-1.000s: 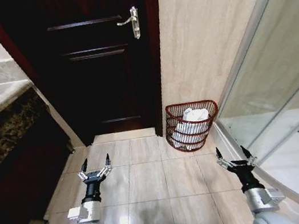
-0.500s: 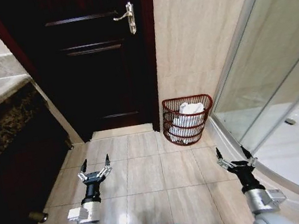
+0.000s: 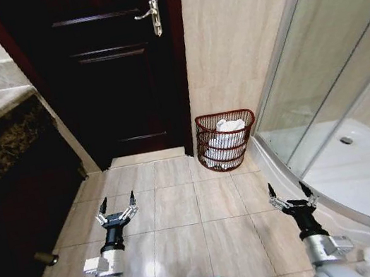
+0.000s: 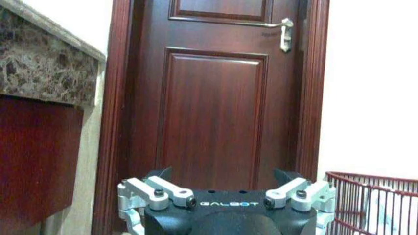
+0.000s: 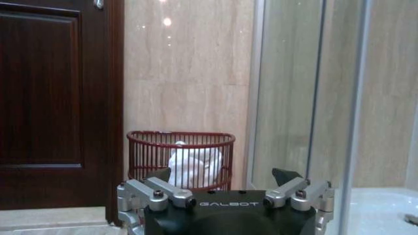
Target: Discard the used towel into the hamper.
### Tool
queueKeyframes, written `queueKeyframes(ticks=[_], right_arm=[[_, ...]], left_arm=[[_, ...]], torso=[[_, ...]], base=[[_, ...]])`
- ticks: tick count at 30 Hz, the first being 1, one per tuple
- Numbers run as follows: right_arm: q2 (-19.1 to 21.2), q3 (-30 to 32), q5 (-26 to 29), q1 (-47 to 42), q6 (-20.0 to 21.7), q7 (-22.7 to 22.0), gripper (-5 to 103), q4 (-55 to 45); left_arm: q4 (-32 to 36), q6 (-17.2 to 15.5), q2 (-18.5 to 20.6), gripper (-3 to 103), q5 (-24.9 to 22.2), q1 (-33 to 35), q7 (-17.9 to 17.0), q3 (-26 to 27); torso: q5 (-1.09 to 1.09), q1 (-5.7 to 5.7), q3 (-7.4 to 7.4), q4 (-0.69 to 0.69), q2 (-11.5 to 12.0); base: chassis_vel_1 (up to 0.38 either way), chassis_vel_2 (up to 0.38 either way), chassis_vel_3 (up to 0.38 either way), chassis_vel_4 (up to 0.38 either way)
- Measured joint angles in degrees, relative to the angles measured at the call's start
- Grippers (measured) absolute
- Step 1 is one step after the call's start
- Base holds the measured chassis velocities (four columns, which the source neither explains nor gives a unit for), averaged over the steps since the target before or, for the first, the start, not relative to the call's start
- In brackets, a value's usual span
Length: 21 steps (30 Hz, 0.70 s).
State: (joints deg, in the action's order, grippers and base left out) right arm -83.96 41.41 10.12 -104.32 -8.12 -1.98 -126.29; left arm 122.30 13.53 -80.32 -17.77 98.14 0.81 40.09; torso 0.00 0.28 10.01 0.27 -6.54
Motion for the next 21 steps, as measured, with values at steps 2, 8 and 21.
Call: queueKeyframes(ticks=[2,8,21], right_arm=[[-0.05,0.02,0.01,0.0,-0.01,-0.14,100,0.01],[-0.82,0.05,-0.06,0.16,-0.01,-0.43,100,0.05],[-1.19,0.26,-0.49,-0.13,-0.96,-0.98,100,0.4]], left_arm=[[-0.16,0.07,-0.05,100,0.6,-0.06,-0.1,0.01],[-0.4,0.13,-0.28,100,1.78,-0.09,-0.84,-0.34],[-0.36,0.6,-0.43,100,1.82,-0.05,-0.86,-0.37]], torso=[[-0.01,0.0,-0.03,0.0,0.03],[0.0,0.06,-0.02,0.01,0.02],[0.0,0.13,0.17,0.0,-0.27]], base=[[0.0,0.0,0.0,0.0],[0.0,0.0,0.0,0.0],[-0.076,-0.078,-0.078,-0.06]])
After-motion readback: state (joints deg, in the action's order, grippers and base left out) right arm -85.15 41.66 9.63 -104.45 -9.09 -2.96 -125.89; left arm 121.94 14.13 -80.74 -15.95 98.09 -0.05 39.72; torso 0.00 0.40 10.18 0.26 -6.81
